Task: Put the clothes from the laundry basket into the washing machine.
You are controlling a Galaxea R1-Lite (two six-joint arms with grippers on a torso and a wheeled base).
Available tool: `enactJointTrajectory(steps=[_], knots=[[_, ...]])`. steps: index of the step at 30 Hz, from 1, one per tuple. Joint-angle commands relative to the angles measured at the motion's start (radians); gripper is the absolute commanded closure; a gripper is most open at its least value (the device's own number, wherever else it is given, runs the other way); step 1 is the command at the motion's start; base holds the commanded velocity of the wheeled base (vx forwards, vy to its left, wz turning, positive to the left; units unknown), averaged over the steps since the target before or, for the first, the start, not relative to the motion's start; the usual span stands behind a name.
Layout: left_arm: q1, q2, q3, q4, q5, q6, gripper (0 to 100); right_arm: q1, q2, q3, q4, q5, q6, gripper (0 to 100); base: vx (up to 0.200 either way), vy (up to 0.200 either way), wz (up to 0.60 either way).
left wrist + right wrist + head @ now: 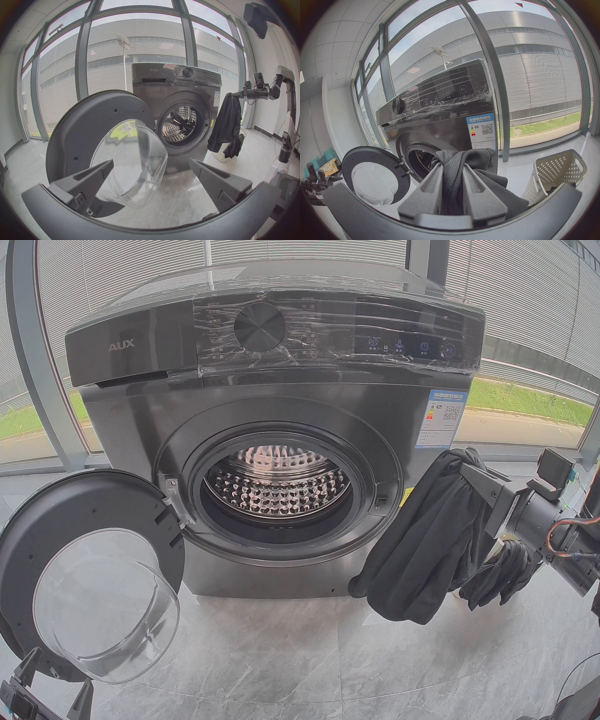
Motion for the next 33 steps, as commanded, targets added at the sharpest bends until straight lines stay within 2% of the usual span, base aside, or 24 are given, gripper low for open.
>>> enactJointTrajectory(steps=[1, 9, 15, 17, 20, 28, 29, 32, 33], knots=[[0.001, -0.018, 0.018, 0.000, 0.000, -0.002, 0, 0.005, 0.008, 0.003, -0.002, -0.001, 0.002, 100, 0.000, 0.000, 0.00], [0.001, -0.018, 0.018, 0.000, 0.000, 0.001, 0, 0.025, 0.020, 0.029, -0.003, 0.006, 0.004, 100, 0.000, 0.000, 0.00], [0.002, -0.018, 0.018, -0.002, 0.001, 0.001, 0, 0.085, 0.020, 0.018, -0.005, 0.041, 0.001, 100, 0.000, 0.000, 0.00], [0.002, -0.018, 0.018, -0.002, 0.000, -0.007, 0, 0.099, 0.029, 0.016, -0.003, 0.044, -0.003, 100, 0.000, 0.000, 0.00], [0.002, -0.018, 0.018, -0.002, 0.000, -0.004, 0, 0.119, 0.060, 0.016, -0.010, 0.044, 0.008, 100, 0.000, 0.000, 0.00], [0.002, -0.018, 0.018, -0.002, -0.011, 0.016, 0, 0.157, 0.138, 0.000, -0.164, 0.044, 0.002, 100, 0.000, 0.000, 0.00], [0.002, -0.018, 0.018, -0.002, -0.011, 0.019, 0, 0.163, 0.143, -0.002, -0.172, 0.050, 0.002, 100, 0.000, 0.000, 0.00], [0.002, -0.018, 0.018, -0.005, -0.016, 0.029, 0, 0.212, 0.147, -0.007, -0.186, 0.107, 0.013, 100, 0.000, 0.000, 0.00], [0.004, -0.018, 0.005, -0.015, -0.019, 0.022, 0, 0.212, 0.149, -0.008, -0.187, 0.119, 0.022, 100, 0.000, 0.000, 0.00]])
